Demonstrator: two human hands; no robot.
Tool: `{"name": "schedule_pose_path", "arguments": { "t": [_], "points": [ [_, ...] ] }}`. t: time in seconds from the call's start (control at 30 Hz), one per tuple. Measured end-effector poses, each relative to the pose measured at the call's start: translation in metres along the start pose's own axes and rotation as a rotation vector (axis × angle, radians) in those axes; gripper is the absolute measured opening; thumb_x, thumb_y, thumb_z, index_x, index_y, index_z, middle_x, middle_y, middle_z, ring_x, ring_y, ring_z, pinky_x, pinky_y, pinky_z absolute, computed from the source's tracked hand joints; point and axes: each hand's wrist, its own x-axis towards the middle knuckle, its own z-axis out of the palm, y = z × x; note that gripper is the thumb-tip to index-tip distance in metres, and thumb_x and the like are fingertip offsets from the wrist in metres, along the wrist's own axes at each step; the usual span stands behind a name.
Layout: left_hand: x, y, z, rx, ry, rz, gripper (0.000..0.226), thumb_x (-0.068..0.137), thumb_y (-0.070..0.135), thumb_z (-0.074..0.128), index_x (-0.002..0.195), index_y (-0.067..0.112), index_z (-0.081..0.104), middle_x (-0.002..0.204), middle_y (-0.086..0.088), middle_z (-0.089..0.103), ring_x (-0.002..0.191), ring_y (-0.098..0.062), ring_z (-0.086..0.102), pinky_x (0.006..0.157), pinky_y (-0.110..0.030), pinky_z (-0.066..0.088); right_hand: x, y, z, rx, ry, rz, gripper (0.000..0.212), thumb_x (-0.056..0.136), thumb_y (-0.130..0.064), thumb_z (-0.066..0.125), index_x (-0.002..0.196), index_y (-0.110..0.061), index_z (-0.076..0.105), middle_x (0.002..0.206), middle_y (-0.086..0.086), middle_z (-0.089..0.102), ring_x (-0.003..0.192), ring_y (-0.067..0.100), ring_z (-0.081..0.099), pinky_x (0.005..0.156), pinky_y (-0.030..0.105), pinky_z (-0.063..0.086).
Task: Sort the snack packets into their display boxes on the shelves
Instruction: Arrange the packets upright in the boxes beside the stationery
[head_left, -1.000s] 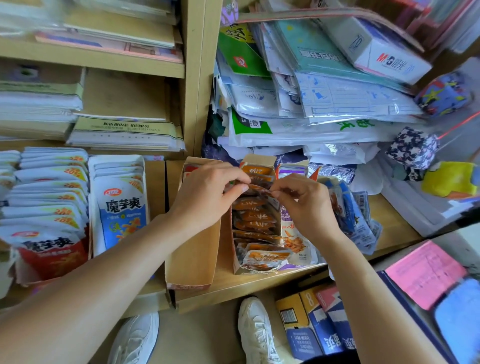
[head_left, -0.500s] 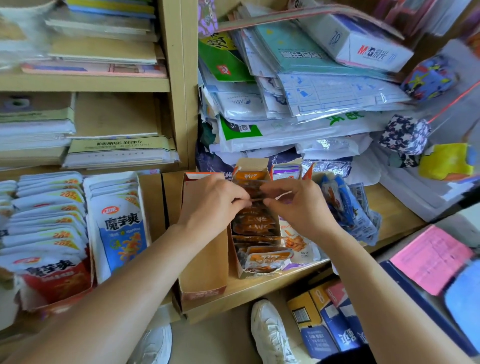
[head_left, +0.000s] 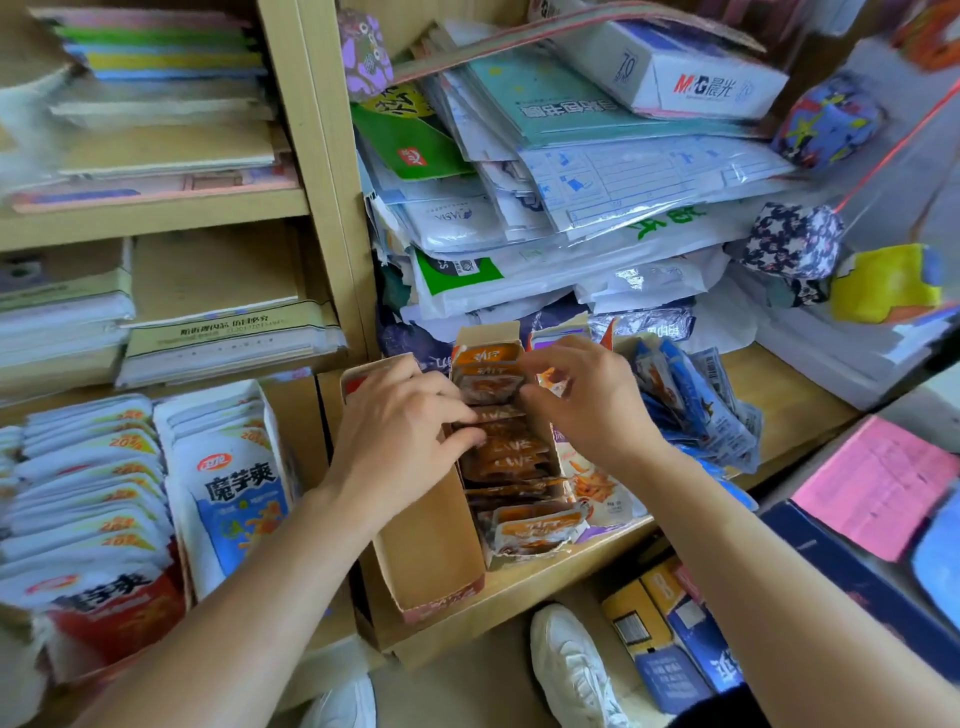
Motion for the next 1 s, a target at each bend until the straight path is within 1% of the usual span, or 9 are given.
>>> {"name": "schedule_pose_path", "arguments": {
  "t": [0.1,0.27,0.37,0.47,0.6,0.7,0.8,0.9,1.0],
  "points": [
    [0.001,0.006,0.003,0.034,0.075,-0.006,0.015,0.086,0.039,0.075,0.089,0.026,0.082,0.086,0.010,0.073,0.079,-0.016,0.050,0.065,-0.029,0.039,0.006,0.002,0.011,-0.046,-0.033,0.043,0.019,0.088,-0.018,0.074,0.107,-0.018,0.077,0.096,-0.002,0.061,0.084,0.010,0.053,0.069,0.004,0.032],
    [0.002,0.007,0.005,0.006,0.146,-0.060,0.013,0.086,0.037,0.077,0.088,0.026,0.081,0.081,0.010,0.074,0.076,-0.015,0.057,0.058,-0.024,0.034,0.019,-0.001,0.019,-0.054,0.001,0.051,0.008,0.090,-0.017,0.071,0.094,-0.018,0.078,0.087,-0.007,0.058,0.079,0.009,0.051,0.068,0.020,0.038],
    [-0.001,0.004,0.009,-0.032,0.075,-0.006,0.018,0.083,0.044,0.077,0.090,0.028,0.082,0.083,0.012,0.075,0.077,-0.012,0.056,0.058,-0.025,0.042,0.024,-0.006,0.013,0.023,0.070,0.091,0.008,0.090,-0.017,0.071,0.095,-0.016,0.077,0.088,-0.004,0.062,0.075,0.009,0.053,0.067,0.018,0.040],
    [-0.004,0.003,0.009,-0.120,0.093,-0.019,0.028,0.082,0.046,0.077,0.099,0.024,0.080,0.090,0.011,0.075,0.074,-0.007,0.059,0.060,-0.023,0.049,0.026,-0.009,0.002,0.150,0.123,0.156,0.006,0.090,-0.014,0.071,0.093,-0.013,0.076,0.085,0.002,0.068,0.073,0.013,0.059,0.068,0.024,0.047],
    [0.004,0.001,0.001,-0.290,0.229,-0.210,0.044,0.084,0.041,0.073,0.122,0.021,0.065,0.115,0.010,0.067,0.066,0.002,0.060,0.064,-0.017,0.050,0.023,-0.004,-0.018,0.303,0.144,0.226,0.009,0.093,-0.014,0.068,0.089,-0.014,0.075,0.071,0.006,0.068,0.061,0.015,0.059,0.056,0.029,0.045],
    [0.010,0.005,0.000,-0.327,0.183,-0.301,0.060,0.083,0.042,0.076,0.136,0.021,0.058,0.127,0.013,0.060,0.069,0.001,0.063,0.069,-0.018,0.048,0.018,0.001,-0.035,0.521,0.157,0.250,0.012,0.096,-0.010,0.065,0.088,-0.015,0.072,0.067,-0.002,0.067,0.057,0.008,0.061,0.052,0.016,0.045],
    [0.014,0.012,0.000,-0.356,0.184,-0.303,0.038,0.083,0.049,0.074,0.111,0.022,0.071,0.105,0.014,0.067,0.069,-0.003,0.060,0.060,-0.029,0.050,0.015,0.002,-0.040,0.819,0.119,0.280,0.009,0.097,-0.004,0.061,0.093,-0.004,0.069,0.075,0.010,0.066,0.063,0.011,0.062,0.058,0.016,0.051],
    [0.019,0.017,-0.008,-0.628,0.277,-0.369,0.012,0.087,0.035,0.077,0.093,0.024,0.075,0.087,0.011,0.074,0.079,-0.007,0.069,0.068,-0.035,0.057,0.014,0.002,-0.034,1.026,0.059,0.373,0.006,0.095,-0.003,0.062,0.094,-0.001,0.067,0.080,0.014,0.066,0.068,0.016,0.064,0.069,0.023,0.058],
    [0.026,0.021,-0.020,-0.918,0.384,-0.374,0.009,0.090,0.015,0.075,0.095,0.021,0.070,0.089,0.010,0.077,0.086,-0.008,0.073,0.071,-0.025,0.057,0.012,0.004,-0.026,0.815,-0.022,0.402,0.002,0.089,-0.009,0.073,0.087,-0.008,0.073,0.079,0.009,0.072,0.072,0.020,0.067,0.076,0.032,0.061]
  ]
}}
